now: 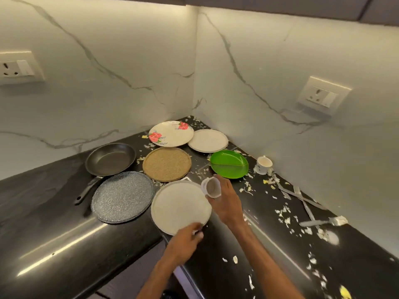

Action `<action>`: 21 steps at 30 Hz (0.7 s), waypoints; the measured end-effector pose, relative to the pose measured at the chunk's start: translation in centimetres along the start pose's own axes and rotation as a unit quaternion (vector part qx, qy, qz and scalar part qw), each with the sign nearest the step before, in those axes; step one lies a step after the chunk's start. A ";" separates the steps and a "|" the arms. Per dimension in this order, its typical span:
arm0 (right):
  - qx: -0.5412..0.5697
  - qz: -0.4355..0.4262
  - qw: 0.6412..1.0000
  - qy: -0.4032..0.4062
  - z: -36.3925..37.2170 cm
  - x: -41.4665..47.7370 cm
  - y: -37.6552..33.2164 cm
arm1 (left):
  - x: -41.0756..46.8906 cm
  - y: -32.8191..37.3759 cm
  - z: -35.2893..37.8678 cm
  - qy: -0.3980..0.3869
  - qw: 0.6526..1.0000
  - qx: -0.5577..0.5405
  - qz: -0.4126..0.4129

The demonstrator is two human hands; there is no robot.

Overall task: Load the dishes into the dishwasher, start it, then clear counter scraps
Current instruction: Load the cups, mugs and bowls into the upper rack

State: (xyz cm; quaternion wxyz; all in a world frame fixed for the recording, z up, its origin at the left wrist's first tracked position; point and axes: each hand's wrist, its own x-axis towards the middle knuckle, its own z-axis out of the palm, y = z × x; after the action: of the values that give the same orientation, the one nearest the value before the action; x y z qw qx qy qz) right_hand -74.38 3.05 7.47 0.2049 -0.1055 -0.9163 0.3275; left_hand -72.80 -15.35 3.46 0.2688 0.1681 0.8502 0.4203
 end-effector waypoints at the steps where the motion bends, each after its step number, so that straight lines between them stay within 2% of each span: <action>1: 0.010 0.004 1.000 0.020 -0.7 -1.5 -0.7 | 0.0 1.0 -0.4 0.025 0.997 -0.069 -0.007; 2: 0.021 0.013 0.999 0.046 -1.4 -3.4 -1.4 | -0.3 2.1 -0.8 0.026 0.989 -0.146 -0.015; 4: 0.045 0.036 0.994 0.096 -2.3 -7.1 -3.0 | -1.9 4.3 -1.2 -0.027 0.960 -0.275 -0.043; 8: 0.073 0.087 0.979 0.172 -3.2 -15.3 -6.1 | -6.7 6.0 -0.5 -0.169 0.907 -0.380 -0.068; 13: 0.078 0.176 0.943 0.270 -3.4 -26.6 -9.6 | -12.9 4.7 3.4 -0.303 0.879 -0.360 -0.071; 17: 0.094 0.215 0.932 0.275 -4.6 -36.2 -11.9 | -18.6 4.1 6.6 -0.383 0.840 -0.379 -0.058; 21: 0.075 0.266 0.909 0.312 -7.5 -44.4 -13.4 | -24.2 3.1 9.8 -0.436 0.846 -0.306 -0.035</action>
State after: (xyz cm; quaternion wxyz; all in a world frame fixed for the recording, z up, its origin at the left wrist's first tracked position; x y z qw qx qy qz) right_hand -32.22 -17.58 7.75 0.3927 -0.4269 -0.7163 0.3879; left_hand -47.40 -19.80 8.65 0.6639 0.2133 0.4790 0.5331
